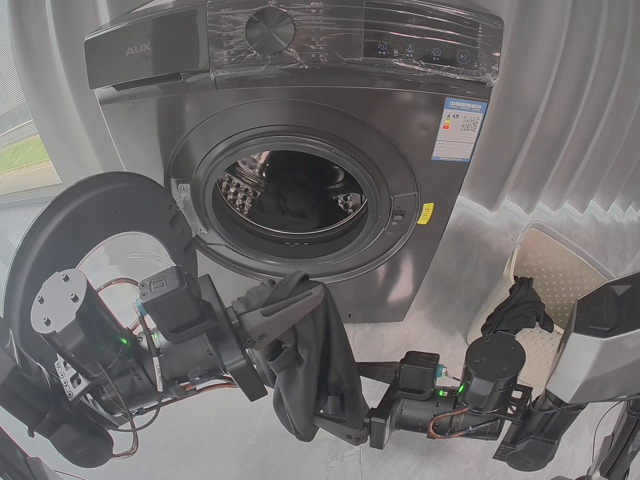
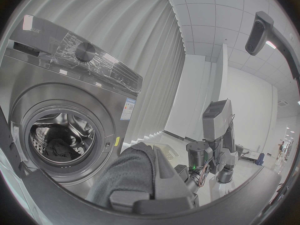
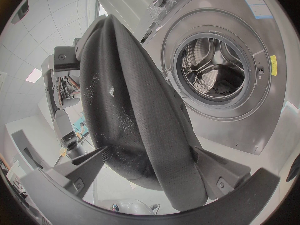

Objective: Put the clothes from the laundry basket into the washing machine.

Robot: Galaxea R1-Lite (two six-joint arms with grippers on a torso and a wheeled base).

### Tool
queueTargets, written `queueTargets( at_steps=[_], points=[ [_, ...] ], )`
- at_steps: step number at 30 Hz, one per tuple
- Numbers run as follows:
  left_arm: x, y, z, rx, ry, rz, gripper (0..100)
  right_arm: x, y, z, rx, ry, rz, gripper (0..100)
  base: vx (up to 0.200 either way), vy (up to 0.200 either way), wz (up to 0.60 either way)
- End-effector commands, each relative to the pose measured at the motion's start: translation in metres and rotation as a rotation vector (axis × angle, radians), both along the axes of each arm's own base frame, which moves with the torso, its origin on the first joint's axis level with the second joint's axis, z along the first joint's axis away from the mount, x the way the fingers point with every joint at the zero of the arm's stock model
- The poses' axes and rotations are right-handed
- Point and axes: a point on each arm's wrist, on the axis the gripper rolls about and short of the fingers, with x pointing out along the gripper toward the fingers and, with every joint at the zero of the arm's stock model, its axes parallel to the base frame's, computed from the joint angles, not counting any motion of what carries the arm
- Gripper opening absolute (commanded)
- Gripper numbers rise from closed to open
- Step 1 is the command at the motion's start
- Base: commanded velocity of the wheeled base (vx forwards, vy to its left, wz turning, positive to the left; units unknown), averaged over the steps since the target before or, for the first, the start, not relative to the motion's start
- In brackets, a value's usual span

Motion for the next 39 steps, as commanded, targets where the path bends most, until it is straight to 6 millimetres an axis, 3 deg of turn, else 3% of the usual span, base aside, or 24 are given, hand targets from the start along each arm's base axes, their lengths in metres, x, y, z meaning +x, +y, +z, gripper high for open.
queueTargets(
  at_steps=[1,7,16,22,27,30,39],
  points=[
    [0.001,0.000,0.000,0.001,0.001,0.001,0,-0.004,-0.002,0.006,0.013,-0.010,0.008,100,0.000,0.000,0.00],
    [0.000,0.000,0.000,0.001,0.001,0.003,0,-0.014,0.001,0.006,0.007,0.000,0.059,100,0.000,0.000,0.00],
    [0.001,0.002,0.000,0.000,0.000,0.009,0,-0.023,-0.014,0.012,-0.001,0.007,0.052,100,0.000,0.000,0.00],
    [0.001,0.002,0.000,-0.001,-0.001,0.009,0,-0.018,-0.012,0.012,0.006,0.000,0.040,100,0.000,0.000,0.00],
    [0.001,0.002,0.001,-0.002,-0.002,0.009,0,-0.001,-0.009,0.001,-0.007,0.008,0.001,100,0.000,0.000,0.00],
    [0.001,0.002,0.001,-0.004,-0.002,0.009,0,0.011,-0.002,-0.005,-0.003,0.002,-0.014,100,0.000,0.000,0.00],
    [0.002,0.001,0.003,-0.009,-0.008,0.009,0,0.021,0.022,-0.026,-0.018,0.009,0.010,100,0.000,0.000,0.00]
  ],
)
